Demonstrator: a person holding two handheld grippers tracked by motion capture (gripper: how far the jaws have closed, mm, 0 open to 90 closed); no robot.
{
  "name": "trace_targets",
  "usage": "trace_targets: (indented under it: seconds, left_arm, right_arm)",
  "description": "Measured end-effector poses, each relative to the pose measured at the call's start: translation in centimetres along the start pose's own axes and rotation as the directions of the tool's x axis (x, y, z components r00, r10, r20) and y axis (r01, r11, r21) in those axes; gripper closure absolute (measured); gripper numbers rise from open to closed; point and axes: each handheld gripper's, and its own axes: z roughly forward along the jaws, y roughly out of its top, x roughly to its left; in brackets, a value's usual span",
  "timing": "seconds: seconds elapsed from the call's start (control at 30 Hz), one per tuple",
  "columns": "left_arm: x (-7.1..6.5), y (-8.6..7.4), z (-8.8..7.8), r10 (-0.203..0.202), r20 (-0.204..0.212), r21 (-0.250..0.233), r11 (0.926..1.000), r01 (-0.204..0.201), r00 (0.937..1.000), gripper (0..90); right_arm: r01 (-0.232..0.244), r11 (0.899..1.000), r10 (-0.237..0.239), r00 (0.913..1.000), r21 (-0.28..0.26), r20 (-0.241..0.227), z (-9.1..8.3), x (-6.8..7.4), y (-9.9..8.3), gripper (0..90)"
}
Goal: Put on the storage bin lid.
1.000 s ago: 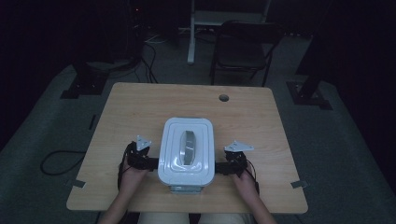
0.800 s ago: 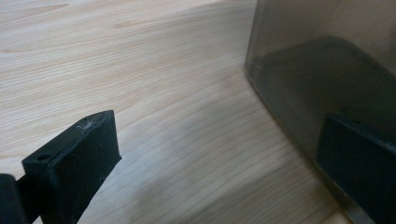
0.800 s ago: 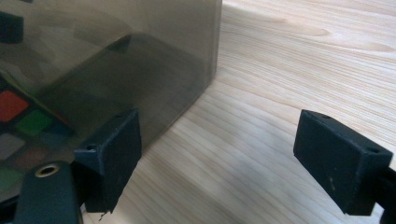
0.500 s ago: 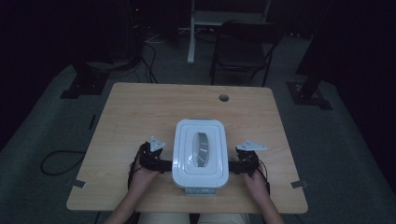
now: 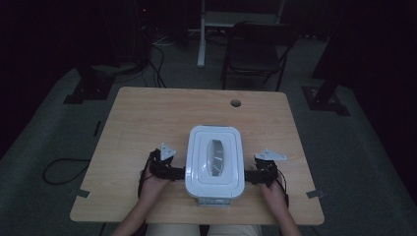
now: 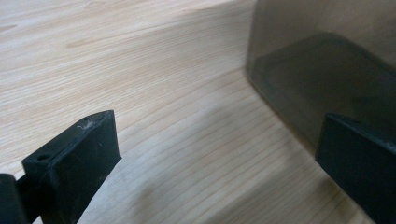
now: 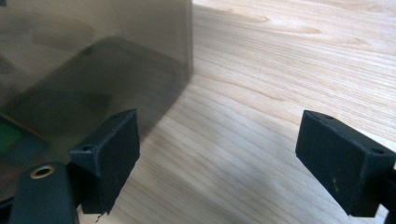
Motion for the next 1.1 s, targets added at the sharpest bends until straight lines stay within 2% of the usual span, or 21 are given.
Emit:
trace_targets:
  seconds: [0.33, 0.47, 0.57, 0.8, 1.1]
  left_arm:
    - [1.3, -0.1, -1.1, -0.025, 0.007, -0.022, 0.9994, 0.025, 0.9997, 0.5]
    - [1.9, -0.4, -1.4, -0.031, 0.004, -0.014, 0.9994, 0.031, 0.9995, 0.5]
    - [2.4, -0.7, -1.8, -0.043, -0.006, -0.014, 0.9990, 0.043, 0.9990, 0.5]
    - [3.8, -1.2, -2.7, -0.059, -0.029, -0.013, 0.9982, 0.059, 0.9978, 0.5]
    - [5.2, -1.9, -3.7, -0.094, -0.050, -0.012, 0.9955, 0.094, 0.9943, 0.5]
  right_arm:
    - [-0.020, 1.000, 0.020, 0.9995, 0.001, 0.025, -0.4, -0.9, -0.7, 13.6]
    - [-0.019, 1.000, 0.019, 0.9992, 0.001, 0.037, -0.7, -1.3, -1.1, 13.4]
    - [-0.051, 0.998, 0.052, 0.9980, -0.027, 0.035, -1.2, -1.6, -1.4, 13.3]
    - [-0.058, 0.997, 0.062, 0.9933, -0.049, 0.097, -2.1, -2.4, -1.9, 13.3]
    - [-0.062, 0.997, 0.068, 0.9853, -0.042, 0.157, -3.0, -3.6, -2.7, 13.1]
